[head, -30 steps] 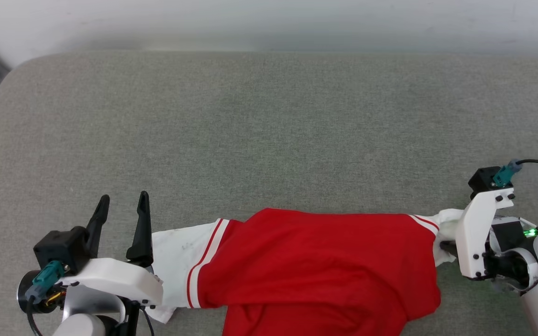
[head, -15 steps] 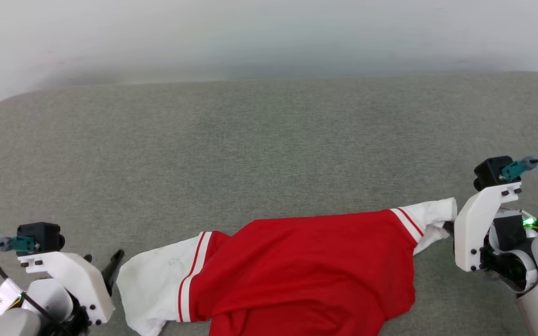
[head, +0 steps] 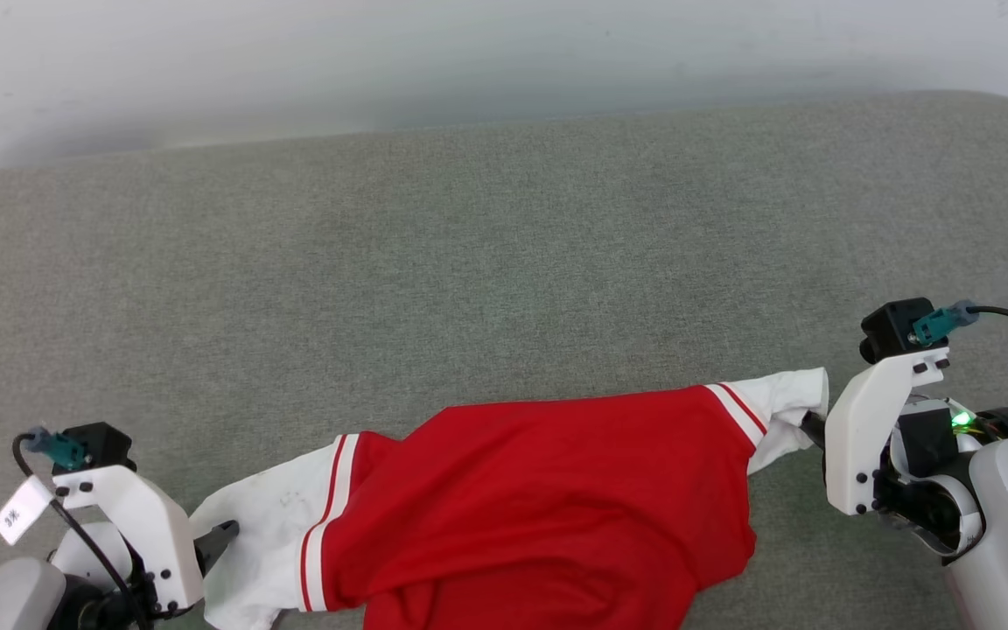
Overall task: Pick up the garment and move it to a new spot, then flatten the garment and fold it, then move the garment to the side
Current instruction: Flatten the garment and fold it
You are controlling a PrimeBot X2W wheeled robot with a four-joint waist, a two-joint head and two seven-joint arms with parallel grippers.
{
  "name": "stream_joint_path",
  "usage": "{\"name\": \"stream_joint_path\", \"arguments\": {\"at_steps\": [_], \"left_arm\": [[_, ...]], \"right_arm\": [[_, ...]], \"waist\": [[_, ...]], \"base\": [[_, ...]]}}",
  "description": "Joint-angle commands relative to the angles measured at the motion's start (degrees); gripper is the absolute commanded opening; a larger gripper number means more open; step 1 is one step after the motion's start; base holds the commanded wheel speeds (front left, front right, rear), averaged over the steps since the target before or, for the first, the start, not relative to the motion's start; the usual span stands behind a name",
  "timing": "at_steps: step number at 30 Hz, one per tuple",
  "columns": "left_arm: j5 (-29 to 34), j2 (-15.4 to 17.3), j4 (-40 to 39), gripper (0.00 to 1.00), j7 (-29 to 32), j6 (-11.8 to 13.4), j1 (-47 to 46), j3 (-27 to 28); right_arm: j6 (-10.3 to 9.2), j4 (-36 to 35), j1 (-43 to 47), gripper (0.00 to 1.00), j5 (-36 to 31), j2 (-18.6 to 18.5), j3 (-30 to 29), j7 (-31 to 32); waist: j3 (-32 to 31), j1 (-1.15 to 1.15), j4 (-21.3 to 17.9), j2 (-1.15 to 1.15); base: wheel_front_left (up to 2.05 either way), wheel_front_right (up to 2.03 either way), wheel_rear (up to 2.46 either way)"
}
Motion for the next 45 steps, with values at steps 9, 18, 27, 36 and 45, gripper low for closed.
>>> {"name": "stream_joint_path", "arguments": {"at_steps": [9,18,27,36,45], "left_arm": [[1.8,-4.0,3.7,0.0,1.5,-3.2,-4.6,-4.9],[10.1,-2.6,2.8,0.0,-9.9,-0.9,-14.0,-3.1],[15.9,-4.9,5.4,0.0,-19.9,1.6,-28.9,-1.2],[19.0,-7.2,15.0,0.0,-28.9,-1.0,-48.7,0.3],[22.2,-6.2,22.1,0.0,-38.2,-3.9,-66.9,1.4]], "right_arm": [[-0.05,0.5,-1.9,0.0,0.0,-0.6,-0.2,-1.9],[-0.06,2.7,-6.2,0.0,-2.4,-2.2,0.5,-8.3],[-0.06,7.5,-17.8,0.0,-6.3,-2.7,-0.2,-16.3],[-0.06,14.3,-36.9,0.0,-11.0,-3.2,0.6,-23.3],[-0.06,18.4,-56.0,0.0,-16.9,-1.7,-1.0,-29.4]], "waist": [[0.6,0.0,-0.1,0.0],[-2.8,0.0,0.7,0.0],[-3.0,0.0,1.2,0.0],[3.2,0.0,1.0,0.0],[10.6,0.0,-0.1,0.0]], "base": [[0.0,0.0,0.0],[0.0,0.0,0.0],[0.0,0.0,0.0],[0.0,0.0,0.0],[0.0,0.0,0.0]]}}
